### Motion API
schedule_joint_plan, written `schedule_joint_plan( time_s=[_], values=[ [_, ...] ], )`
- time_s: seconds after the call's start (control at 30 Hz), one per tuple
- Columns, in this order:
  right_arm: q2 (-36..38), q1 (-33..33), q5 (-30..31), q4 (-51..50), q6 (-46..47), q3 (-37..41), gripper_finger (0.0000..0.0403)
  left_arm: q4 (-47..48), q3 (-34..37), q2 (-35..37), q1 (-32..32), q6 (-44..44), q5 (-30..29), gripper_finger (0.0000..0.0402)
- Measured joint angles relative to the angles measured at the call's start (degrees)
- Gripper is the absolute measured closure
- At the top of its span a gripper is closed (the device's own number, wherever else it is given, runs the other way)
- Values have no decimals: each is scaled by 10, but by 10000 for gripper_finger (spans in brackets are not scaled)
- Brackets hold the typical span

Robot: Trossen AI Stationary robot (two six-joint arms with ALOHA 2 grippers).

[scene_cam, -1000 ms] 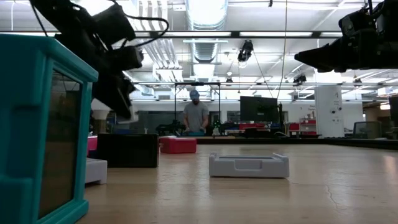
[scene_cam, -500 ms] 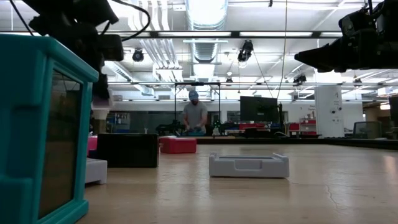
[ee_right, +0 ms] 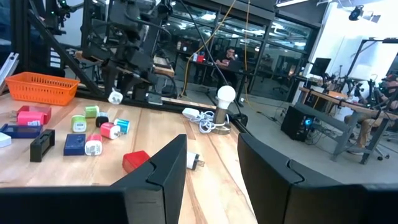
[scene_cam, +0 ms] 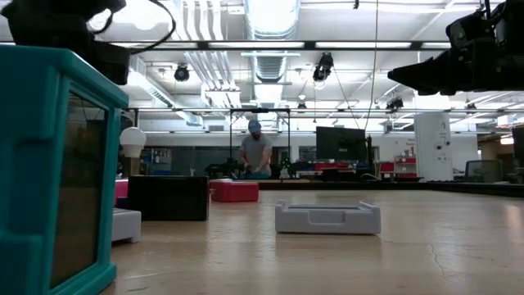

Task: Pick & Place Office items
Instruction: Put the purple charger adapter into the orange bin

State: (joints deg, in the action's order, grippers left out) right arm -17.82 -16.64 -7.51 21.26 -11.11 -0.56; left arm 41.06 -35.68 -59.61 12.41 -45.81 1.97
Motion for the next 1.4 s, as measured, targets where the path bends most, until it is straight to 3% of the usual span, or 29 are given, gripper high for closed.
schedule_joint_plan(
  time_s=[0.33,0.67,0.83,1.03,1.4],
  values=[
    [0,0,0,0,0,0,264,87,-48,-2,152,-218,-86,252],
    [0,0,0,0,0,0,264,87,-62,-7,275,-445,-105,252],
    [0,0,0,0,0,0,264,87,-77,-41,335,-540,-126,252],
    [0,0,0,0,0,0,264,110,-133,-122,355,-573,-119,252],
    [0,0,0,0,0,0,264,278,-302,-264,373,-569,-88,252]
  ],
)
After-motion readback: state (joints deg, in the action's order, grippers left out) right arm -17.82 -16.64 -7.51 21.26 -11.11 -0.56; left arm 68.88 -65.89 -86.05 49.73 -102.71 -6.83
